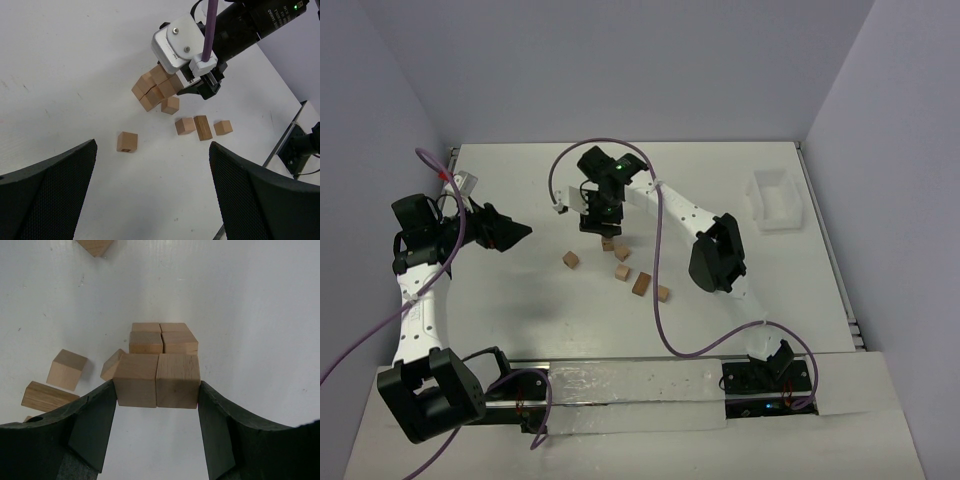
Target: Build the wood block tower
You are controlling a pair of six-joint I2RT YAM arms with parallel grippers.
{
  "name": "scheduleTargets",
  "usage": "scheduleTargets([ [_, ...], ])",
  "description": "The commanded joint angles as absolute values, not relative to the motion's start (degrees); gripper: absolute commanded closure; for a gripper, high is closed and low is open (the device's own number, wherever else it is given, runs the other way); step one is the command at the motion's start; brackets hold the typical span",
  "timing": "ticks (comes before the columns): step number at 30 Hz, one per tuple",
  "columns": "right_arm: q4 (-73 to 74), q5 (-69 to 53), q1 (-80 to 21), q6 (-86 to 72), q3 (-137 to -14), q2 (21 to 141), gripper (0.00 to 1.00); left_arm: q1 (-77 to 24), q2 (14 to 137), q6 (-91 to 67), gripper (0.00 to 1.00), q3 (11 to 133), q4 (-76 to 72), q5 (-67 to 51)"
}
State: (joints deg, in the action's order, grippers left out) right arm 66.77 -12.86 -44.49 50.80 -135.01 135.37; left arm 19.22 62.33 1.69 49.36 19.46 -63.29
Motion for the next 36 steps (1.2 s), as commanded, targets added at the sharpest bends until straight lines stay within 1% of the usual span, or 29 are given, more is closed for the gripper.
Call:
scheduleTargets([
  [1,64.3,-11.9,-44.6,50.5,-138.2,136.1,0.95,19.6,61.7,2.0,0.01,49.9,17.3,-64.9],
  [7,64.1,-11.1,-44.6,50.8,-138.4,136.6,0.92,19.6,61.4,1.9,0.01,49.7,17.1,-64.8],
  [15,64.2,-10.9,-44.6,50.9,-138.2,136.8,0.84,19.6,61.7,1.9,0.01,49.7,17.0,-64.8],
  [24,64.0,-10.9,-44.5,50.9,-138.4,137.0,0.79,19.6,61.8,2.1,0.01,49.5,17.0,-64.8],
  [29,63.8,-11.3,-44.5,50.4,-138.2,137.0,0.74,19.6,61.8,1.9,0.01,49.6,16.8,-64.8],
  [36,63.7,-11.1,-44.5,50.4,-137.9,137.1,0.72,19.6,61.8,2.1,0.01,49.5,17.0,-64.8],
])
